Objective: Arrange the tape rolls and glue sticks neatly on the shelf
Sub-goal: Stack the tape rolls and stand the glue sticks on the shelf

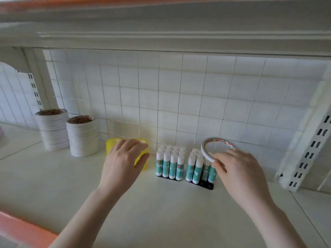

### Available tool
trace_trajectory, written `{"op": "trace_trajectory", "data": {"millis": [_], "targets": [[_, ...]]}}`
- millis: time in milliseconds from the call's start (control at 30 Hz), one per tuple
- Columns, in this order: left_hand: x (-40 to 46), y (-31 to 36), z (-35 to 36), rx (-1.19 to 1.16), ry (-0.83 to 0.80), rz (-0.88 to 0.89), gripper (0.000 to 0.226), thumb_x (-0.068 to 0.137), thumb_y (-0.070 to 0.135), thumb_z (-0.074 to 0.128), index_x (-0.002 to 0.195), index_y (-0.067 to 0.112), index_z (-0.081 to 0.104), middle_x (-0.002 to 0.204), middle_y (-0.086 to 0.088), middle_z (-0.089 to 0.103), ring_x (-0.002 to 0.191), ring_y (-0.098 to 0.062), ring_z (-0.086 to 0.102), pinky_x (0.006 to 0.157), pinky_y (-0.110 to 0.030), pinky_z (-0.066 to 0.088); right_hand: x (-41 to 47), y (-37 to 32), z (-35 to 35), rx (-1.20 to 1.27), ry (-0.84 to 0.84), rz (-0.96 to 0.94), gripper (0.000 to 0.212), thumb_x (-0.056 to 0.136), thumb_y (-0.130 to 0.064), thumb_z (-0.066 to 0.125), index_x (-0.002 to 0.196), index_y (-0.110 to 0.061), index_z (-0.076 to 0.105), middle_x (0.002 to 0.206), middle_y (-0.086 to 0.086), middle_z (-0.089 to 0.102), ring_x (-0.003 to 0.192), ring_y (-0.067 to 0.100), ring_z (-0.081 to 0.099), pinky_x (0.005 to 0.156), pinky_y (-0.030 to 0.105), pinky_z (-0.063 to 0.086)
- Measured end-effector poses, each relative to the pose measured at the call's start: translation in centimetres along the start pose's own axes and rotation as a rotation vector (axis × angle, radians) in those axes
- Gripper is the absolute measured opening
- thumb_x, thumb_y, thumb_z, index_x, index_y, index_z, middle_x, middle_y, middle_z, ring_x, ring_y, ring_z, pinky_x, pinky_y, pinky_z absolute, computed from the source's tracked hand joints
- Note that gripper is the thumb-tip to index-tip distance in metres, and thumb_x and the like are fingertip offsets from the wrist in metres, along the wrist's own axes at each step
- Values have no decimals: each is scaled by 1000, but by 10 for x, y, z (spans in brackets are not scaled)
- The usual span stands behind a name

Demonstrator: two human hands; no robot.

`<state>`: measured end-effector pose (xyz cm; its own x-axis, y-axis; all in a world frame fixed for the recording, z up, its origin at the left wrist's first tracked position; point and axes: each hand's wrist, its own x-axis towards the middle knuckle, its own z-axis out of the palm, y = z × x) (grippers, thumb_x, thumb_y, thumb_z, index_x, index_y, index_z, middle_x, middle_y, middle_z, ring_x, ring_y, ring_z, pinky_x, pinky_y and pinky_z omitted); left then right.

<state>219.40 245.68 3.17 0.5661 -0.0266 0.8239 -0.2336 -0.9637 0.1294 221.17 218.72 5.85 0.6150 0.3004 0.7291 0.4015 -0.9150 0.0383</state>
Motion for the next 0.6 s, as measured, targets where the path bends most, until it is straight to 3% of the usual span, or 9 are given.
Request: {"op": "trace_trajectory", "data": {"millis": [167,267,400,500,600], "targets": [[-25,-93,-37,32,-9,-67,29,84,35,49,88,16,71,85,2,65,77,-24,57,65,-34,50,33,-86,33,61,15,-26,17,72,-14,64,56,-17,58,56,-1,54,56,28,56,54,28,34],[-37,-156,-58,38,-61,-85,30,83,35,48,85,16,71,82,3,65,77,-23,59,65,-32,51,57,-150,50,119,-17,-13,17,69,-8,77,62,-15,63,58,1,58,56,29,57,54,31,40],[-46,-227,-76,47,-149,-139,29,81,36,49,85,17,71,80,6,64,76,-21,61,63,-32,49,92,-223,63,174,-39,16,15,69,-7,77,63,-12,65,61,5,62,57,31,58,55,32,41],[-55,-266,-81,52,-201,-185,11,76,25,72,82,16,71,80,5,65,75,-23,62,64,-34,49,121,-266,72,199,-80,-2,7,79,-14,69,72,-12,69,73,7,66,72,34,59,63,36,43],[-61,-292,-82,63,-278,-252,20,65,17,84,80,17,71,78,4,66,72,-25,62,62,-34,50,148,-298,87,239,-132,-19,13,87,-23,59,82,-15,69,80,6,64,81,31,56,67,34,38]]}}
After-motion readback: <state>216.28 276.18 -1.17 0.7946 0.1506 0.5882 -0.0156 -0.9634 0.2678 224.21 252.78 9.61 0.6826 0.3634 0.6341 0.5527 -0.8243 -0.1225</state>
